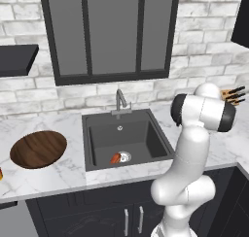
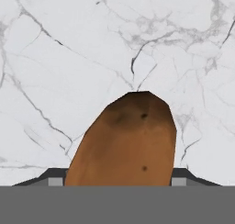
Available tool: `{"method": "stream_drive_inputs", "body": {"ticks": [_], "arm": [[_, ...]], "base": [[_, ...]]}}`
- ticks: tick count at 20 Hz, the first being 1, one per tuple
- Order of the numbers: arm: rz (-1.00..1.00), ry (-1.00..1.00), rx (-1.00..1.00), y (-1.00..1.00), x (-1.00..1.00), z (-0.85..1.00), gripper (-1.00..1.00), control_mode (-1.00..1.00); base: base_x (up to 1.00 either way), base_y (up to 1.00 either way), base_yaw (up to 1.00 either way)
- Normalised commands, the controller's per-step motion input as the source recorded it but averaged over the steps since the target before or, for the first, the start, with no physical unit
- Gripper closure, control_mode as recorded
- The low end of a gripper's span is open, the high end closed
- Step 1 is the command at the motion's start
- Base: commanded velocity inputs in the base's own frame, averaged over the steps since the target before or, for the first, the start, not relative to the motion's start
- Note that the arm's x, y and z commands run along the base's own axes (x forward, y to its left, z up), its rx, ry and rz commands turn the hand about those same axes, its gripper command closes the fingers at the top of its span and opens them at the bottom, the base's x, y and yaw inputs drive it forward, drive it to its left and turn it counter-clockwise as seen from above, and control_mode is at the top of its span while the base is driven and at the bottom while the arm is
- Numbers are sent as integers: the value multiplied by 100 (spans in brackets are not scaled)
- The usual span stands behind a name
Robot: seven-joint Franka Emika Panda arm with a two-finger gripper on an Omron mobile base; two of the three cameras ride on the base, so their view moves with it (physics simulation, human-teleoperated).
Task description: Remove the potato and sweet potato from the sink. Then move the bowl and cup from the counter to the sink for washing.
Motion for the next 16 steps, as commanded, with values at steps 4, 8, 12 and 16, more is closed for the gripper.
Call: {"method": "stream_drive_inputs", "body": {"ticks": [4,8,12,16], "arm": [[3,9,3,-9,5,-27,100,-100],[2,7,1,-3,1,-31,100,-100],[0,6,0,0,0,-35,-100,-100],[0,8,0,0,0,-34,-100,-100]], "base": [[0,0,0],[0,0,0],[0,0,0],[0,0,0]]}}
